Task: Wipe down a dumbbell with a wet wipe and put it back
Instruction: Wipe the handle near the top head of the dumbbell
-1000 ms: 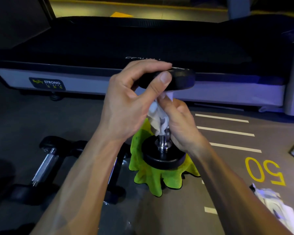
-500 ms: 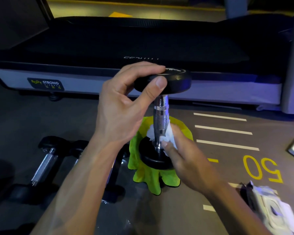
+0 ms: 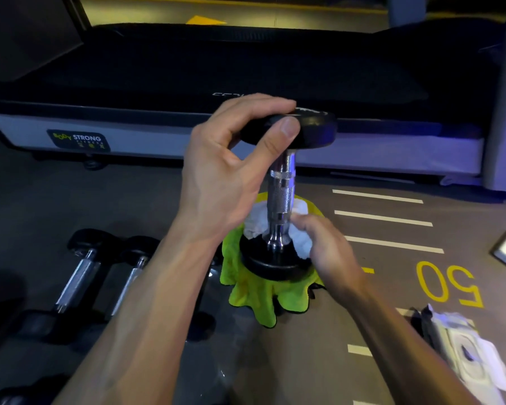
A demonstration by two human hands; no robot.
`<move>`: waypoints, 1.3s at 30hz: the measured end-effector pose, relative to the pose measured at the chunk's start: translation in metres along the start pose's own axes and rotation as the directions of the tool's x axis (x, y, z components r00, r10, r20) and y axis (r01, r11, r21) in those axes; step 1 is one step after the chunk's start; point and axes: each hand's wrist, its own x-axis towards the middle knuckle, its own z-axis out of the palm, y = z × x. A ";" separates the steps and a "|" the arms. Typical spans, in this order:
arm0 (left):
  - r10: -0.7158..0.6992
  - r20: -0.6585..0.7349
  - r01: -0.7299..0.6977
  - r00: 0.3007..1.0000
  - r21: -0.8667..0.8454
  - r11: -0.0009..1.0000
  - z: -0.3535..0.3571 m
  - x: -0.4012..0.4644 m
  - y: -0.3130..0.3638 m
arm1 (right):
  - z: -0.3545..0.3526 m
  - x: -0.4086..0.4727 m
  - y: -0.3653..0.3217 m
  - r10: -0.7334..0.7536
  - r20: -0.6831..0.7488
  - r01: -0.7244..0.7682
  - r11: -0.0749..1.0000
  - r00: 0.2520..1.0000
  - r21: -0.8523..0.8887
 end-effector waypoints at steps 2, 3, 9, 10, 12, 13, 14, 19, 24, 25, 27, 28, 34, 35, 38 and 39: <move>-0.002 -0.023 0.003 1.000 0.010 1.000 -0.001 0.001 -0.003 | 0.009 0.000 0.008 -0.071 -0.005 0.069 0.988 0.997 -0.141; -0.006 -0.041 0.006 0.999 0.012 1.000 -0.003 0.001 -0.004 | 0.009 -0.006 0.014 -0.170 0.020 0.169 0.947 0.985 -0.274; -0.008 -0.068 0.010 0.998 0.022 1.000 -0.006 -0.001 -0.005 | 0.017 -0.041 0.038 -0.496 0.076 0.378 0.544 0.865 -0.749; -0.001 -0.066 0.003 0.998 0.028 1.000 -0.005 -0.002 -0.005 | 0.020 -0.044 0.041 -0.511 0.064 0.369 0.522 0.857 -0.769; 0.010 -0.066 -0.008 0.998 0.028 1.000 -0.004 -0.003 -0.005 | 0.028 -0.049 0.043 -0.542 0.066 0.387 0.505 0.838 -0.772; 0.011 -0.069 -0.010 0.998 0.023 1.000 -0.004 -0.004 -0.005 | 0.032 -0.051 0.041 -0.549 0.083 0.407 0.502 0.832 -0.763; 0.010 -0.073 -0.009 0.997 0.018 1.000 -0.005 -0.004 -0.005 | 0.036 -0.052 0.039 -0.550 0.103 0.421 0.491 0.829 -0.763; 0.011 -0.035 -0.011 0.999 0.004 1.000 -0.007 -0.007 -0.002 | 0.060 -0.035 0.023 -0.436 0.167 0.340 0.358 0.885 -0.869; 0.023 0.026 -0.023 0.999 0.000 1.000 -0.012 -0.009 -0.002 | 0.082 -0.010 0.015 -0.301 0.154 0.232 0.244 0.941 -0.942; 0.024 0.026 -0.024 0.999 -0.003 1.000 -0.013 -0.009 -0.002 | 0.079 -0.015 0.015 -0.317 0.159 0.256 0.291 0.935 -0.922; 0.027 0.009 -0.027 1.000 -0.011 1.000 -0.015 -0.008 -0.003 | 0.064 -0.029 0.017 -0.396 0.180 0.358 0.439 0.900 -0.824; 0.026 0.005 -0.026 1.000 -0.014 1.000 -0.015 -0.008 -0.004 | 0.054 -0.037 0.020 -0.440 0.170 0.409 0.533 0.882 -0.741; 0.014 -0.006 -0.015 1.000 -0.024 1.000 -0.012 -0.007 -0.005 | -0.001 -0.040 0.009 -0.179 -0.338 0.186 0.982 0.924 -0.014; 0.009 -0.007 -0.010 1.000 -0.025 1.000 -0.012 -0.007 -0.005 | -0.003 -0.034 0.005 -0.141 -0.341 0.165 0.985 0.930 0.042; -0.014 -0.011 0.014 1.000 -0.027 1.000 -0.013 -0.005 -0.004 | 0.026 -0.017 -0.007 -0.140 -0.076 0.153 0.965 0.987 0.212; -0.026 -0.012 0.025 1.000 -0.024 0.999 -0.013 -0.004 -0.004 | 0.035 -0.010 -0.008 -0.166 0.010 0.156 0.942 0.986 0.298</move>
